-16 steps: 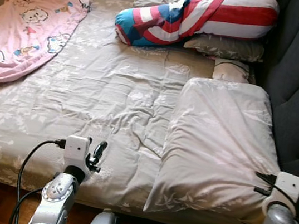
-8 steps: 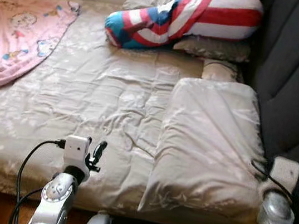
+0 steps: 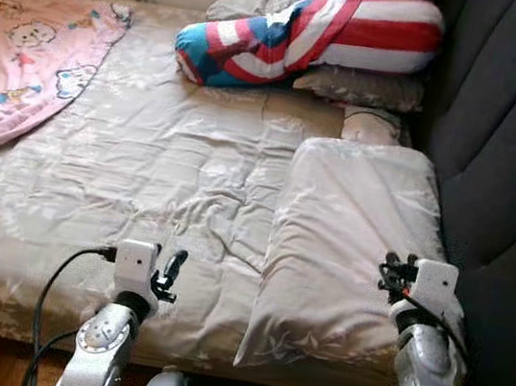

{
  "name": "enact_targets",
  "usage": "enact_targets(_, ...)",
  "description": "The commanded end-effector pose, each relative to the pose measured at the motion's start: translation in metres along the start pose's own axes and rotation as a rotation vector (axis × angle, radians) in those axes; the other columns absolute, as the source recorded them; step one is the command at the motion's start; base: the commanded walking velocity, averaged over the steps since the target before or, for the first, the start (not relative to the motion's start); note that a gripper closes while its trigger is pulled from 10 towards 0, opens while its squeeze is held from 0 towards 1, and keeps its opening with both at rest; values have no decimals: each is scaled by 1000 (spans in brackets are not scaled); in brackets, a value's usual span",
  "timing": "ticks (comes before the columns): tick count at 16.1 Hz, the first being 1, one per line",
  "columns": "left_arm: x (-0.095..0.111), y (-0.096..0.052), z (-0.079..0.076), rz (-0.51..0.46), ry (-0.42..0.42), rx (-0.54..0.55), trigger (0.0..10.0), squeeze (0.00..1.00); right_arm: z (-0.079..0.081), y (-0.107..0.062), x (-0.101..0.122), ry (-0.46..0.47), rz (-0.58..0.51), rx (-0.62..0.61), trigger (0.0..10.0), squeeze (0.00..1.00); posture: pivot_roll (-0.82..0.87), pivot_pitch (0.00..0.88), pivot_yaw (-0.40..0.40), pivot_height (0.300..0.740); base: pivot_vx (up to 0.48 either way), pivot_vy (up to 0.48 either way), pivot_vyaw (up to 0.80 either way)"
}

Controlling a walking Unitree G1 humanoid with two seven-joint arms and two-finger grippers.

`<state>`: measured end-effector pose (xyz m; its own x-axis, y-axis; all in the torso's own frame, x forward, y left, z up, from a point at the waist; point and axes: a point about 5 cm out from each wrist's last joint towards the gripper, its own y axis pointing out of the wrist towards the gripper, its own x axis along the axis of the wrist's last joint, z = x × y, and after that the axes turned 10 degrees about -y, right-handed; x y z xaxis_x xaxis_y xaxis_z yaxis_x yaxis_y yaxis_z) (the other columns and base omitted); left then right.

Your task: Clean up the room

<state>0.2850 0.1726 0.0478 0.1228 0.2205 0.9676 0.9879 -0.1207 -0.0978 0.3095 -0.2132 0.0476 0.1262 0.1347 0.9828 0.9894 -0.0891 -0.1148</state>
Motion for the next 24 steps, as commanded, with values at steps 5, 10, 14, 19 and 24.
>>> enact_targets(5,-31,-9,16,128,-39,83,10000,0,15,-23,-42,29,174,56,10000,0,-29,55,20,740,0,0,0)
enact_targets(10,-65,-28,30,307,-48,141,10000,0,14,-43,-73,52,342,48,10000,0,-34,23,20,740,0,0,0)
enact_targets(14,-101,-54,39,540,-69,218,10000,0,16,-75,-110,108,548,39,10000,0,-20,0,17,740,0,0,0)
enact_targets(19,-121,-80,46,683,-55,283,10000,0,8,-111,-139,72,731,-11,10000,0,-29,0,12,740,0,0,0)
enact_targets(24,-127,-87,47,709,-71,320,10000,0,13,-117,-143,38,745,2,10000,0,-36,19,14,740,0,0,0)
